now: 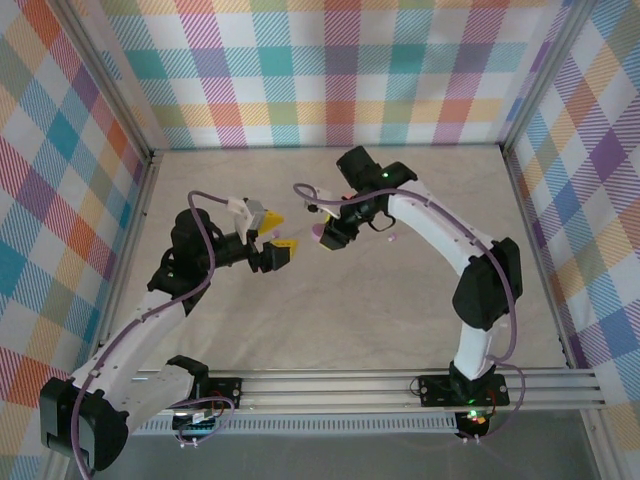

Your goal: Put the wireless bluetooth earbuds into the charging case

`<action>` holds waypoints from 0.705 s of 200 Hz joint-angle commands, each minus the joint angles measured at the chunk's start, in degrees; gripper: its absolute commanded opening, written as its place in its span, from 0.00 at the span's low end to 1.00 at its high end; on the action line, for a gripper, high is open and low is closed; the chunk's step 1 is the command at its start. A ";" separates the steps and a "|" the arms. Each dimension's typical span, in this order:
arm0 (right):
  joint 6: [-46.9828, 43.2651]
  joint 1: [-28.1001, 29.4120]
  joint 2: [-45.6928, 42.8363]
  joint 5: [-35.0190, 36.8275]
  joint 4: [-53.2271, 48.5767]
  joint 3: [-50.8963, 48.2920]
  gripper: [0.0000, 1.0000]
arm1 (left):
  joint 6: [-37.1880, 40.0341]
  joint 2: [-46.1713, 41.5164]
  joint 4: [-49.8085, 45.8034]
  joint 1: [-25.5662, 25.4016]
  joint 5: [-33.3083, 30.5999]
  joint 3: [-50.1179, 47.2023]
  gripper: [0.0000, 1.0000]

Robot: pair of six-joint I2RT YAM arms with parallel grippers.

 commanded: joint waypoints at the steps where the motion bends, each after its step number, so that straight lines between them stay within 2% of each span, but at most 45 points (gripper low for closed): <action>1: -5.09 -0.23 -5.29 -3.68 -3.79 -0.74 0.31 | 8.06 0.99 -5.12 -0.14 7.28 3.92 0.78; 16: -5.85 -0.22 -6.70 -3.88 -5.13 -0.65 0.31 | 10.64 1.98 -9.02 -0.85 7.19 5.37 0.75; 34: -6.47 -0.21 -8.28 -4.65 -6.47 -0.87 0.32 | 10.53 2.44 -7.30 -1.93 5.04 4.87 0.74; 65: -7.54 0.11 -11.31 -6.54 -6.29 -3.11 0.32 | 13.27 4.55 -6.29 -6.83 1.55 5.41 0.76; 141: -10.78 1.45 -14.49 -8.00 -5.75 -5.13 0.32 | 12.51 9.38 -1.59 -9.27 3.37 6.25 0.74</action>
